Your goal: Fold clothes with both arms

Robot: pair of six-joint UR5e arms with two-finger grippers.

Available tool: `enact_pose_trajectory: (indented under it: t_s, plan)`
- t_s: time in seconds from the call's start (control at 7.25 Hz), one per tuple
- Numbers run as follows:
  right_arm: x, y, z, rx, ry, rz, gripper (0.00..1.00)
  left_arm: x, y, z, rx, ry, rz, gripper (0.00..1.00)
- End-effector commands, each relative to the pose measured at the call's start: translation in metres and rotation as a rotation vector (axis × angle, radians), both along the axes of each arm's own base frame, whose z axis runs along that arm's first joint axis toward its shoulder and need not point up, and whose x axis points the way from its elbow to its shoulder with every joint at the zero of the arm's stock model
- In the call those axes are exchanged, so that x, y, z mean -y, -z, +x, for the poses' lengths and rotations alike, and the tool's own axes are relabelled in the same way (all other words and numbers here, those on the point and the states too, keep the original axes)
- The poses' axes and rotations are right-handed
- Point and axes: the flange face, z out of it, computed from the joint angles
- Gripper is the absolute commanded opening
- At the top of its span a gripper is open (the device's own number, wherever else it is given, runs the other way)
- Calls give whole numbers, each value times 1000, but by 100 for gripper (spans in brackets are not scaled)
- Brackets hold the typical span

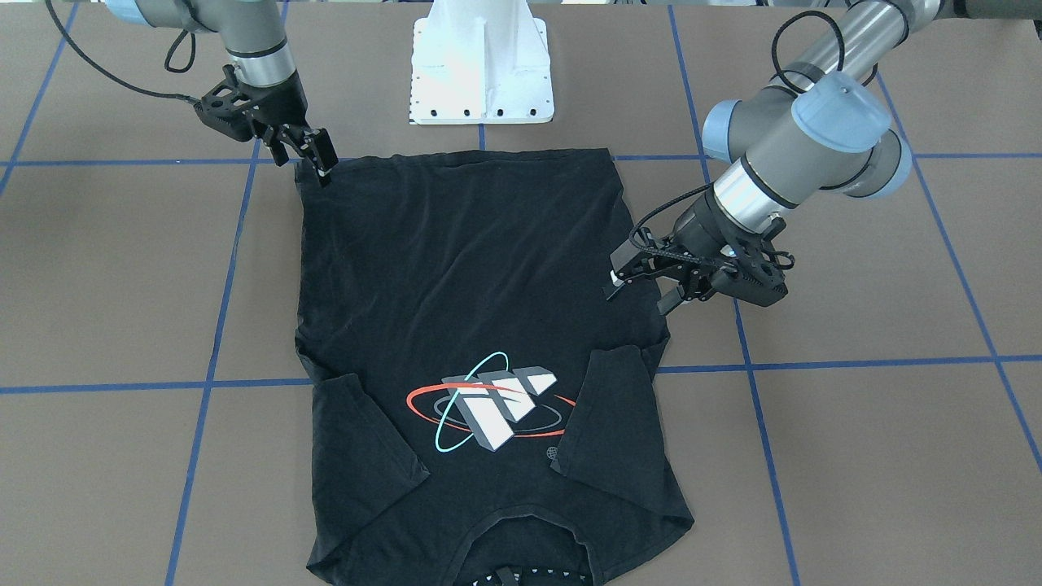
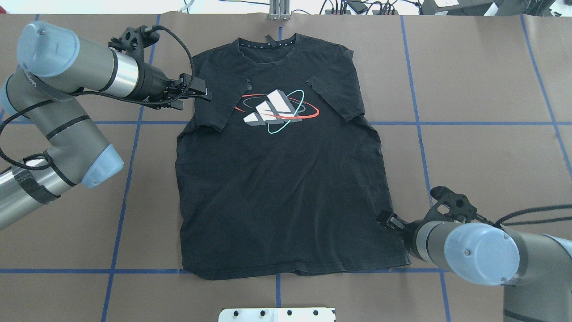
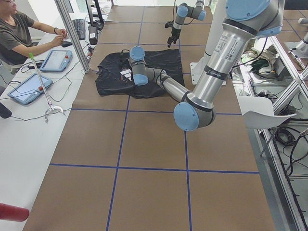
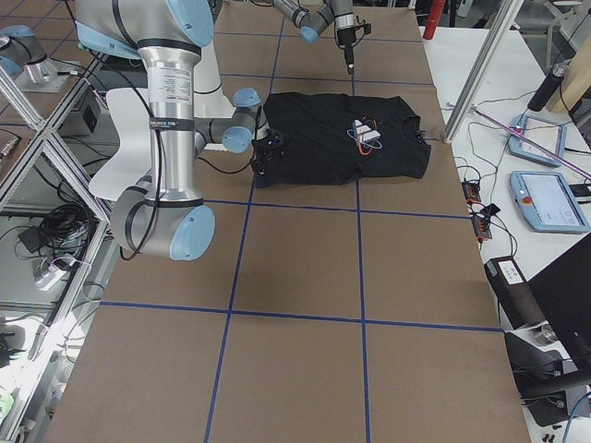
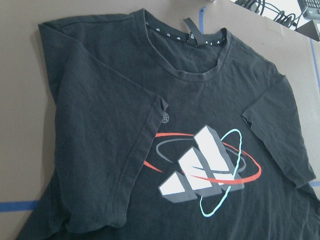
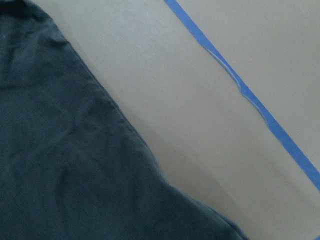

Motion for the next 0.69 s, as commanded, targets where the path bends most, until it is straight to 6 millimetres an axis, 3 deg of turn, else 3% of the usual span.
enact_pose_trajectory:
  t_s: [0.0, 0.55]
  plan:
    - [-37, -26, -2, 5, -44, -69, 88, -5, 7, -4, -12, 0, 14, 96]
    - [-49, -40, -13, 14, -9, -61, 86, -8, 7, 6, -3, 27, 25, 97]
